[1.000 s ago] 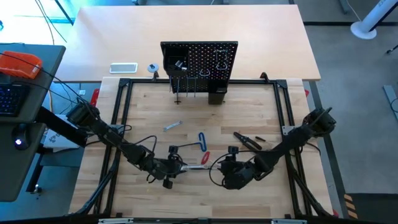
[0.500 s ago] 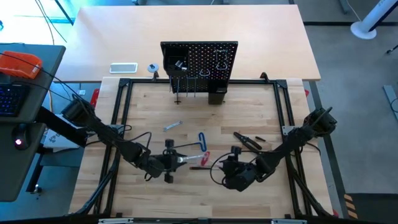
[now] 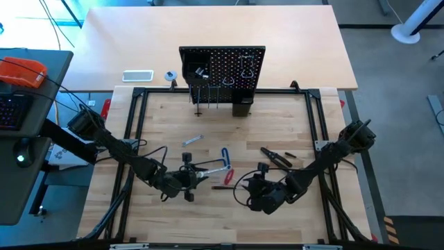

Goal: Hang tools onto peg board
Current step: Hang the wrench on the pegboard

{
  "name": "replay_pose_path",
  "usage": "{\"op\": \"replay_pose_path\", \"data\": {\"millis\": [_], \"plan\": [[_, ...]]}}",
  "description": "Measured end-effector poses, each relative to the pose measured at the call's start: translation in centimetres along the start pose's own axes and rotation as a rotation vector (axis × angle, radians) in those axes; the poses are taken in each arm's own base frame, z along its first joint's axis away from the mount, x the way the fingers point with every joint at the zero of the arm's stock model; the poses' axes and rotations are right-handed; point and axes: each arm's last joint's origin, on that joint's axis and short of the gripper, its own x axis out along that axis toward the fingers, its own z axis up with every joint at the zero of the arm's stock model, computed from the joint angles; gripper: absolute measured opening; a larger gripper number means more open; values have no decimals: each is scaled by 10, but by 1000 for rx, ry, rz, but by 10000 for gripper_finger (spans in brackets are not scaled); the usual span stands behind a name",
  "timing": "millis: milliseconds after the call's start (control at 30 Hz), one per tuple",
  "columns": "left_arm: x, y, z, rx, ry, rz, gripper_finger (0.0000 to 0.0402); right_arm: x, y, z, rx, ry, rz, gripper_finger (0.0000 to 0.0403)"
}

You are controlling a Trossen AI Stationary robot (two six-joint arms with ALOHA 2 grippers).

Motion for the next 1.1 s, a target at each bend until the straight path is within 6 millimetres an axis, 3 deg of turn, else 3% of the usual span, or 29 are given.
{"op": "replay_pose_path", "data": {"millis": [300, 1100], "plan": [[0, 1, 1, 1, -12, 33, 107, 0, 4, 9, 16, -76, 33, 108], [-6, 8, 9, 52, -49, 187, 107, 2, -2, 10, 14, -88, -37, 108]]}}
